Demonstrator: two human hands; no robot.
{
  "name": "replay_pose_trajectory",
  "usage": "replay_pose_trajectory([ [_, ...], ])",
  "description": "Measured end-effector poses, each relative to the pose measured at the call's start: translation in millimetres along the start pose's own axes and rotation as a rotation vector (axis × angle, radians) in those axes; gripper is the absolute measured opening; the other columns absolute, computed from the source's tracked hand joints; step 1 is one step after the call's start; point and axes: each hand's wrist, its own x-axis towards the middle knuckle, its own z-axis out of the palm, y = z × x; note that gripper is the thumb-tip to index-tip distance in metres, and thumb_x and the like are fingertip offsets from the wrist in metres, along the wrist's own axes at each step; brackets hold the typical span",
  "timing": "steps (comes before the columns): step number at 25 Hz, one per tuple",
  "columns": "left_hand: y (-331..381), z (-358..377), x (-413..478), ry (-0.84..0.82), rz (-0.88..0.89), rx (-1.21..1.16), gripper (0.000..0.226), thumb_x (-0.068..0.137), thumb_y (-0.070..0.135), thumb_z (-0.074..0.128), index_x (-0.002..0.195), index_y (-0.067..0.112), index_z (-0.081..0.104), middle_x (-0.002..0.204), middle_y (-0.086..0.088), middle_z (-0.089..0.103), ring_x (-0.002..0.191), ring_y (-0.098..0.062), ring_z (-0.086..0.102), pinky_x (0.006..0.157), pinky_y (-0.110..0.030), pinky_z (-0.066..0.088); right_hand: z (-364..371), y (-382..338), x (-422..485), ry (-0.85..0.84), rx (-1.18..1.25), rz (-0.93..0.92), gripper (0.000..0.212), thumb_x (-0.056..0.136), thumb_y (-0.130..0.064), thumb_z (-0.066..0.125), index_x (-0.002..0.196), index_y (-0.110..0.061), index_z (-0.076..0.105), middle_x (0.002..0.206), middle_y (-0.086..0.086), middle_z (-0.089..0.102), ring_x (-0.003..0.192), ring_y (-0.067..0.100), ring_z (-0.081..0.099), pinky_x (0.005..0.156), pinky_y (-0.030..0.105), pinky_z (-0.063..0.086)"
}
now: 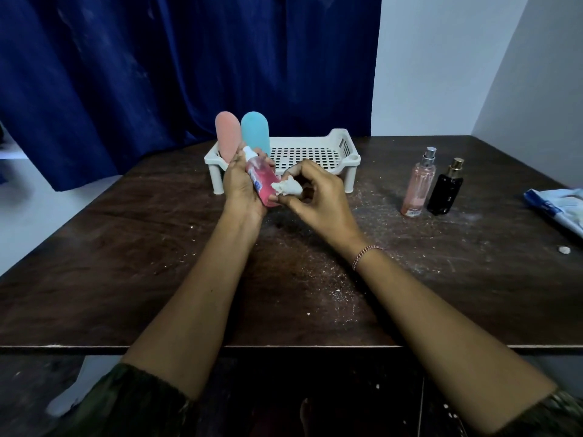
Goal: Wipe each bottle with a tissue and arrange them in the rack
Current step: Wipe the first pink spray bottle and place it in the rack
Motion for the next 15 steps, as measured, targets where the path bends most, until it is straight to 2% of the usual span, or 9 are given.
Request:
replay_pose_trajectory([
  [2, -1, -4, 9, 0.010, 0.051, 0.077, 0.032, 0.099, 0.029, 0.038, 0.091, 0.005, 0.058, 0.061, 0.001, 0.059, 0.056, -0.012, 0.050, 0.049, -0.018, 0.046, 0, 1, 0, -0.007, -0.037, -0.055, 0.018, 0.073, -0.001, 0.073, 0.086, 0.001, 0.061, 0.085, 0.005, 0.059, 0.078, 0.006, 0.052, 0.066, 0.012, 0.041],
  [5, -3, -5, 14, 0.044, 0.087, 0.183, 0.044, 0.097, 0.039, 0.040, 0.120, 0.002, 0.051, 0.070, -0.001, 0.058, 0.059, -0.013, 0.049, 0.054, -0.022, 0.043, -2, 0, 0, -0.024, -0.049, -0.102, 0.015, 0.073, 0.003, 0.069, 0.086, 0.001, 0.064, 0.087, 0.004, 0.059, 0.083, 0.000, 0.052, 0.071, 0.012, 0.042],
  [6, -3, -6, 15, 0.036, 0.097, 0.201, 0.043, 0.095, 0.041, 0.044, 0.119, 0.006, 0.050, 0.071, -0.001, 0.055, 0.059, -0.014, 0.049, 0.055, -0.023, 0.044, -2, -1, 0, -0.029, -0.055, -0.107, 0.016, 0.073, 0.001, 0.070, 0.088, 0.001, 0.065, 0.089, 0.004, 0.058, 0.085, -0.003, 0.051, 0.073, 0.013, 0.044],
  [9, 1, -5, 10, -0.026, 0.132, 0.244, 0.027, 0.091, 0.041, 0.053, 0.094, 0.014, 0.049, 0.075, -0.003, 0.048, 0.064, -0.015, 0.048, 0.060, -0.027, 0.044, 1, -6, -1, -0.063, -0.079, -0.113, 0.025, 0.080, -0.014, 0.069, 0.097, 0.002, 0.064, 0.095, 0.003, 0.053, 0.090, 0.000, 0.049, 0.081, 0.016, 0.045],
  [12, 6, -8, 6, -0.015, 0.138, 0.262, 0.027, 0.089, 0.034, 0.058, 0.105, 0.014, 0.052, 0.088, -0.007, 0.052, 0.072, -0.018, 0.054, 0.061, -0.028, 0.048, 5, -10, -2, -0.097, -0.118, -0.174, 0.026, 0.088, -0.019, 0.057, 0.100, 0.002, 0.064, 0.099, 0.008, 0.055, 0.095, 0.011, 0.051, 0.088, 0.017, 0.041],
  [15, 6, -7, 1, -0.054, 0.167, 0.307, 0.016, 0.090, 0.029, 0.057, 0.096, 0.015, 0.052, 0.082, -0.004, 0.053, 0.068, -0.016, 0.053, 0.055, -0.024, 0.047, 6, -11, -2, -0.072, -0.204, -0.253, 0.019, 0.087, -0.013, 0.061, 0.098, 0.000, 0.067, 0.097, 0.012, 0.059, 0.093, 0.018, 0.053, 0.086, 0.021, 0.042],
])
